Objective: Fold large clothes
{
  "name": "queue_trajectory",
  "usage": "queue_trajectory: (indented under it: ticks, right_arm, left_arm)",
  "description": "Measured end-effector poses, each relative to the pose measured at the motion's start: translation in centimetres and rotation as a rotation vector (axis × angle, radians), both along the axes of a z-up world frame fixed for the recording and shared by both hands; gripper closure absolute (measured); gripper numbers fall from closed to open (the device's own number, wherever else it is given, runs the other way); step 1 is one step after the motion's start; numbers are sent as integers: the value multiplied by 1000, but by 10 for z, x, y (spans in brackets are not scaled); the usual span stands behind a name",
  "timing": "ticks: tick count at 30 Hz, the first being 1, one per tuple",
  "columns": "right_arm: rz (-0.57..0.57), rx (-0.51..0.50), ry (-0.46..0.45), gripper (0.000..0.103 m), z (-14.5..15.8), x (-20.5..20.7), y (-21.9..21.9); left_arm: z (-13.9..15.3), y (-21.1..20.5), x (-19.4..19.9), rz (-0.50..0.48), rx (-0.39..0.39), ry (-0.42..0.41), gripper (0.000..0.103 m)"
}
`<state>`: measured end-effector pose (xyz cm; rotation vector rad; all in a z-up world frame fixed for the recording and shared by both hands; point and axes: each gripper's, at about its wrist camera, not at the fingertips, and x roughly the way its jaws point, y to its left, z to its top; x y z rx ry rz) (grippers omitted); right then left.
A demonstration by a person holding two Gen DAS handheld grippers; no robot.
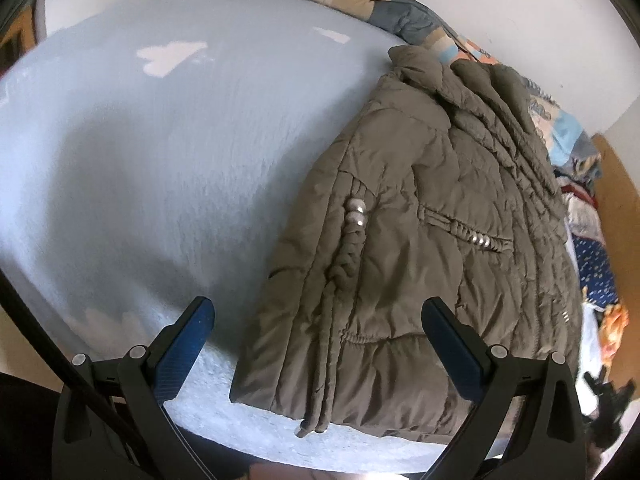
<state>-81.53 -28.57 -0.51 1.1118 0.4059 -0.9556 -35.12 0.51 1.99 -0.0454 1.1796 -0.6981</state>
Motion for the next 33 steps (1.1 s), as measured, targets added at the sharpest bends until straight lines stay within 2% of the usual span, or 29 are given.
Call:
queue_trajectory:
  ticks: [5,11,23,30,33]
  right_arm:
    - [-10,44,-54,27,-9,-5,-2]
    - [-33,103,-142,22,-21,-11,-2]
    - [-33,158,-207,20,-31,-10,-1]
    - [15,202,-252,18,-41,8,9]
    - [34,192,-247,18,-42,17,16]
  left_arm:
    - [-12,7,6,24,-59,129,0]
    - [-19,11,9,50,-103,199,0]
    - [-28,27,0,92,-112,260,0]
    - [-27,19,-22,24,-125,244,1]
    - [-26,9,-32,-19,-122,220,7]
